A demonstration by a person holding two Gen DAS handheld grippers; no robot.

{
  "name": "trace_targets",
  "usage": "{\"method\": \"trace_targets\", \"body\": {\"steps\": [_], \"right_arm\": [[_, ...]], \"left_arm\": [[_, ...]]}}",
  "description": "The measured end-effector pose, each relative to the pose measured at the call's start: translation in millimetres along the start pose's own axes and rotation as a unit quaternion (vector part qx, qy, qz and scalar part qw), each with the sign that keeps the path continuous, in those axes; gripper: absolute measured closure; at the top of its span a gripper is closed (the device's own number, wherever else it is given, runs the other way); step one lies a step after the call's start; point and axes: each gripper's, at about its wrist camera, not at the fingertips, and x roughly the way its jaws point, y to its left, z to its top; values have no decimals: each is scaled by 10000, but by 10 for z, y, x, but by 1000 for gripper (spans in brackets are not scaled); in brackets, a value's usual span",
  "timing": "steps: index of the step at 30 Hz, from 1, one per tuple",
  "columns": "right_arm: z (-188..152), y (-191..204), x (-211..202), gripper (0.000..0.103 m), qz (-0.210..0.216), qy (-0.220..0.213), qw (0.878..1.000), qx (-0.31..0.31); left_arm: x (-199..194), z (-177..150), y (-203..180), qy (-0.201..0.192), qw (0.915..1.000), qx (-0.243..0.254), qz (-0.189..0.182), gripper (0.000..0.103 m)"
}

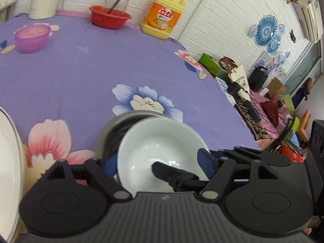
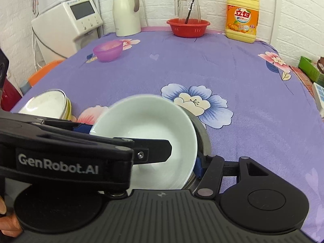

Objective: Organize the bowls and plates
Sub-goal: 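Lower the nested bowls onto the table and open the left tool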

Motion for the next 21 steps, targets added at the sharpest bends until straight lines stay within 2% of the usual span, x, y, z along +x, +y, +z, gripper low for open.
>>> {"method": "trace_targets", "body": {"steps": [5, 11, 16, 18, 21], "right_arm": [[16, -69, -119, 0, 14, -293, 9992, 272], [-55, 82, -448, 0, -428, -981, 9937, 319], [-221, 258, -618, 0, -395, -1429, 9868, 646], [-291, 295, -623, 0, -333, -1508, 9843, 849], [-315, 317, -543, 0, -223, -1381, 9848, 1029]], "left_arm": [[-165, 68, -13, -263, 9994, 203, -29, 30], [-397, 100, 3, -808, 9948, 537, 324, 30], [-519, 135, 144, -965, 9922, 584, 539, 29], [-567, 157, 228, -994, 9918, 563, 577, 29], [-639, 205, 358, -1072, 9908, 538, 619, 29]]}}
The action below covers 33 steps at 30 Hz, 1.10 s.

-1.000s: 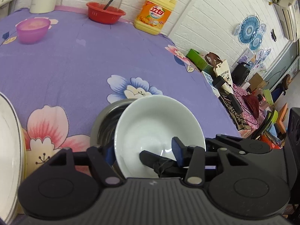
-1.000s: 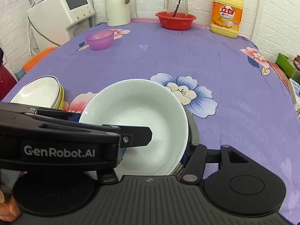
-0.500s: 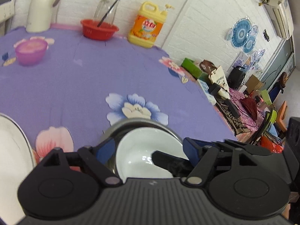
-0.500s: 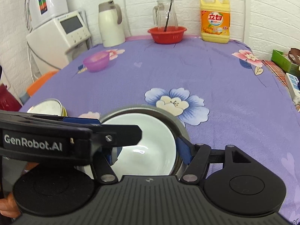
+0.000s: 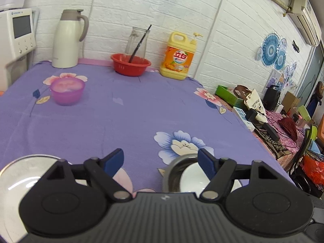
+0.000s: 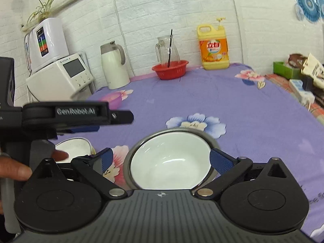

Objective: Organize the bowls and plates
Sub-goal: 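Lower the nested bowls onto the table and open the left tool, then move the left tool toward the pink plastic bowl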

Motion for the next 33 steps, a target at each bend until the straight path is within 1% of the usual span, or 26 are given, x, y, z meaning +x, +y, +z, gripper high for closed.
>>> {"method": "trace_targets", "body": {"steps": [3, 6, 11, 15, 19, 26, 28, 30, 33], "right_arm": [[9, 34, 99, 0, -128, 129, 9998, -3], [24, 72, 184, 0, -155, 186, 9997, 91], [47, 222, 309, 0, 61, 197, 9997, 148], [84, 356, 443, 0, 105, 284, 9995, -22], [91, 413, 570, 0, 186, 383, 9991, 22], [160, 509, 765, 0, 194, 516, 9985, -56], [194, 541, 853, 0, 227, 557, 9982, -50], [253, 602, 943, 0, 161, 532, 9984, -94], [413, 716, 1085, 0, 333, 482, 9982, -132]], "left_arm": [[-16, 30, 141, -56, 9999, -70, 74, 29], [-15, 54, 284, -52, 9998, -126, 165, 29], [-48, 104, 531, -87, 9992, -177, 345, 29], [-40, 132, 740, -120, 9978, -287, 579, 29], [-6, 148, 911, -91, 9969, -338, 711, 29], [24, 166, 1185, -29, 9952, -466, 865, 29], [-5, 170, 1292, 18, 9942, -485, 958, 29], [-68, 187, 1442, 10, 9927, -478, 1106, 29], [-249, 224, 1777, -100, 9871, -548, 1500, 29]]}}
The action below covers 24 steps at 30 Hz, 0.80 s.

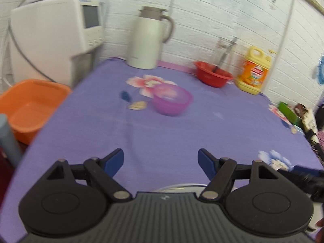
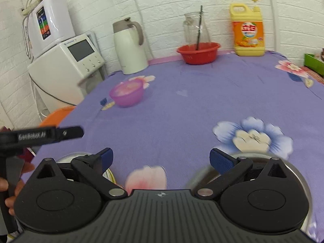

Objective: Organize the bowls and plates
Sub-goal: 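Move the left tool toward the pink plastic bowl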

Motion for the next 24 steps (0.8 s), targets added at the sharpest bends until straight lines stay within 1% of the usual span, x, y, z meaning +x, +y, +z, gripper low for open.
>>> {"method": "trace_targets", "body": {"steps": [2, 4, 8, 10, 12, 14, 15, 17, 19, 21, 24], "right_arm": [[112, 96, 21, 0, -15, -182, 9997, -138], [197, 174, 50, 0, 27, -248, 9993, -282], [295, 253, 132, 0, 116, -234, 9988, -413], [361, 289, 188, 0, 196, -162, 9984, -509], [476, 288, 189, 0, 356, -89, 9979, -532], [603, 268, 125, 0, 448, -169, 9973, -562], [663, 260, 89, 0, 399, -280, 9971, -585], [755, 258, 64, 0, 233, -496, 9966, -621], [811, 269, 125, 0, 227, -554, 9959, -672], [841, 298, 262, 0, 293, -471, 9957, -744], [871, 383, 576, 0, 371, -149, 9942, -994]], "left_arm": [[-54, 50, 253, -85, 9997, -71, 238, 29], [-109, 93, 510, -165, 9984, -162, 507, 29], [-204, 193, 916, -324, 9944, -433, 912, 29], [-258, 244, 1016, -394, 9929, -543, 986, 29], [-310, 274, 1039, -542, 9925, -533, 955, 29], [-285, 285, 995, -622, 9925, -508, 918, 29], [-239, 290, 947, -594, 9930, -536, 864, 29], [-112, 312, 848, -462, 9951, -596, 634, 29], [46, 355, 696, -334, 9970, -613, 347, 29], [155, 405, 542, -306, 9980, -527, 152, 29], [360, 516, 345, -245, 9988, -411, -47, 29]]}}
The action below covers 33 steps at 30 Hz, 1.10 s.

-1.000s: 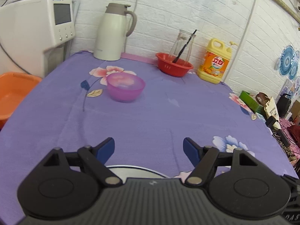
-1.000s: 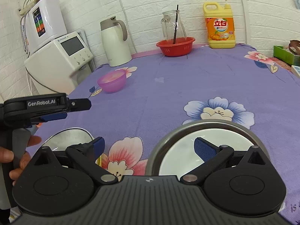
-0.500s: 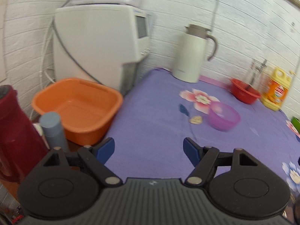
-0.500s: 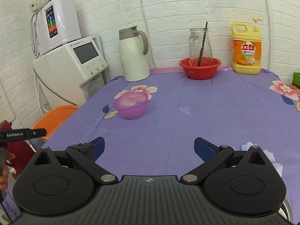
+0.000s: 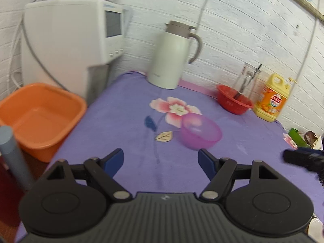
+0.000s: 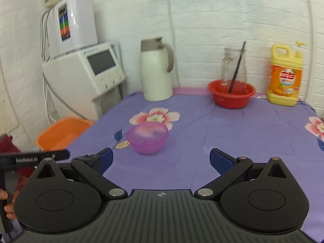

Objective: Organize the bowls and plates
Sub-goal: 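Move the left tool toward the pink plastic bowl, then close the left tool on the rim of the pink plastic bowl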

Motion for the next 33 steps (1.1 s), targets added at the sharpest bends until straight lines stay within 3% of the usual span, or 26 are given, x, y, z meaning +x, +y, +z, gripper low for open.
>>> {"method": "trace_targets", "body": {"steps": [4, 8, 13, 26, 33], "right_arm": [[45, 57, 514, 0, 78, 417, 9987, -289], [29, 50, 1182, 0, -208, 1039, 9930, -519], [-115, -3, 1688, 0, -137, 1602, 9855, -544], [-163, -71, 1832, 0, 510, 930, 9888, -1053], [-45, -47, 2004, 0, 689, 996, 9857, -1173]], "left_arm": [[380, 130, -148, 160, 9999, -18, -41, 29], [810, 224, -141, 479, 9987, -138, 101, 29], [1082, 279, -70, 517, 9983, -171, 200, 29], [1534, 369, -149, 505, 9983, 300, -43, 29], [1774, 452, -236, 101, 9979, 588, -258, 29]]}}
